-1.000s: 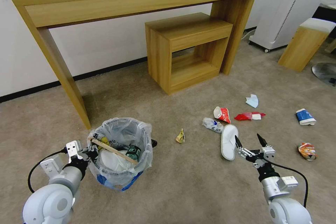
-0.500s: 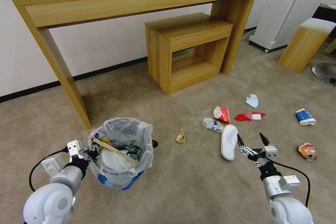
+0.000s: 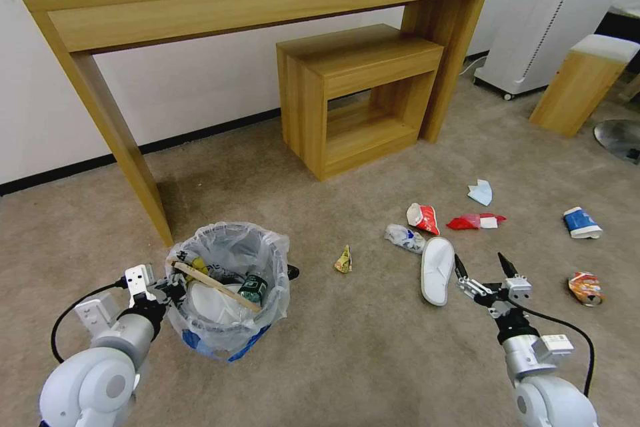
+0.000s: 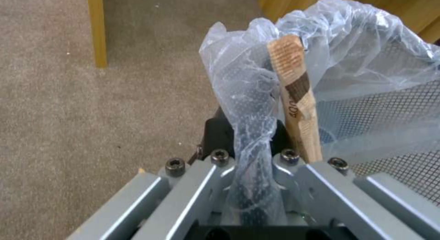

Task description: Pick up the trash bin and place the garbage on the floor into it.

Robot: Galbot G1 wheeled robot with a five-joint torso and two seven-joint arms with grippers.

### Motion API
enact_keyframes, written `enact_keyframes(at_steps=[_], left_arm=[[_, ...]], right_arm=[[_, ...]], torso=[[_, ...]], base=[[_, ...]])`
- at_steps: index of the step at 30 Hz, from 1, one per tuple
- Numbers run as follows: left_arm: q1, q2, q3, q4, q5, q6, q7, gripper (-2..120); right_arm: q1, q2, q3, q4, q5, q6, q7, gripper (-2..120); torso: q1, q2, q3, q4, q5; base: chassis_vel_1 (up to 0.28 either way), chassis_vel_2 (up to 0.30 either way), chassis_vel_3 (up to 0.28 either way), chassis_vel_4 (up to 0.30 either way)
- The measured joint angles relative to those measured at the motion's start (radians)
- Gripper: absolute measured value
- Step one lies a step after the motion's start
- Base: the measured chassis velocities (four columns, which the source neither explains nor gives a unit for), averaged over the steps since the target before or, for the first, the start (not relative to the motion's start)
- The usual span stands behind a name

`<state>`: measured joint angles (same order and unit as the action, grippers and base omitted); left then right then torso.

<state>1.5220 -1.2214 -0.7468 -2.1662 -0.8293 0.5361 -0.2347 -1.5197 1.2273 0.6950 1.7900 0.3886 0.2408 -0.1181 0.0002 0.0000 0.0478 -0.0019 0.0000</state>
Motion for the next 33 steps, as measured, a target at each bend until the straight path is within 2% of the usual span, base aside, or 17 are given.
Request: enact_keyframes(at_steps=[21,33], left_arm=[[0.010,-0.009,-0.002,-0.004,0.016,-0.011,0.013,3],[0.015,-0.011,-0.004,-0.014,0.018,-0.013,0.014,3]], right_arm=[[-0.001,0.001,0.000,0.004,-0.028,-0.009,0.032,100],[-0.001,-0.003,-0.002,0.008,-0.027,-0.007,0.033,100]], torso=[[0.000,0.000,0.000,0.0000,0.0000],[0.000,0.000,0.000,0.0000,0.0000]], base=[[0.000,0.000,0.000,0.000],[-0.050,0.048,0.042,-0.054]])
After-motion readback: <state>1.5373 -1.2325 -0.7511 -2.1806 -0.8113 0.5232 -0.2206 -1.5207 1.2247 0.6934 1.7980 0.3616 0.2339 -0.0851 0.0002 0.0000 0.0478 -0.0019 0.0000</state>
